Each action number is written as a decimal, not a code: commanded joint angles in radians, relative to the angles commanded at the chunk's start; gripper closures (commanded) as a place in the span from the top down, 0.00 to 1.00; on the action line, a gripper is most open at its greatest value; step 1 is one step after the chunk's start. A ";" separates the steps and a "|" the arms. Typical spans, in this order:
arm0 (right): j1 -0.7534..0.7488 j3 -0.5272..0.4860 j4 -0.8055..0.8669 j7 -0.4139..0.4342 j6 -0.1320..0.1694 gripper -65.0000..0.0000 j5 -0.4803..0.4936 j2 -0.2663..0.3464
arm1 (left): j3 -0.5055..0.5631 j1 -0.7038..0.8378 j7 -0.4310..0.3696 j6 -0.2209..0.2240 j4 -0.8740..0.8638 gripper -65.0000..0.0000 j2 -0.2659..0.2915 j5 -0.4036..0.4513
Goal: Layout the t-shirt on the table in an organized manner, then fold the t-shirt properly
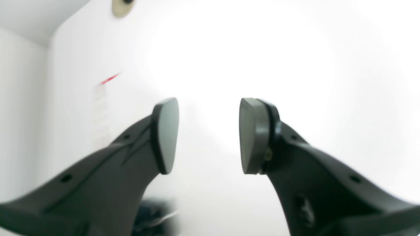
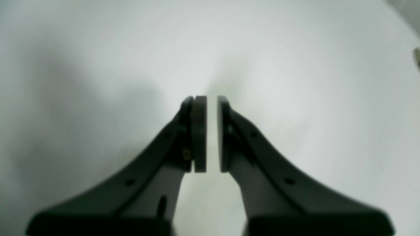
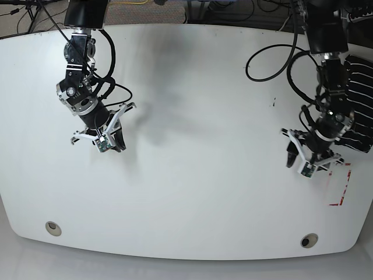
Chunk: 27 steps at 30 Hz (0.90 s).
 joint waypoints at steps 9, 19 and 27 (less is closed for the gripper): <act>-0.130 0.112 0.012 0.089 0.005 0.09 0.060 0.005 | 0.002 0.276 -0.245 0.081 0.114 0.41 0.140 0.011; -0.466 0.160 0.186 0.089 0.003 0.09 0.227 -0.003 | 0.003 0.660 -0.252 0.081 0.370 0.41 0.221 0.009; -0.710 0.163 0.298 0.089 0.009 0.08 0.284 -0.058 | 0.002 0.934 -0.253 0.078 0.391 0.41 0.255 0.005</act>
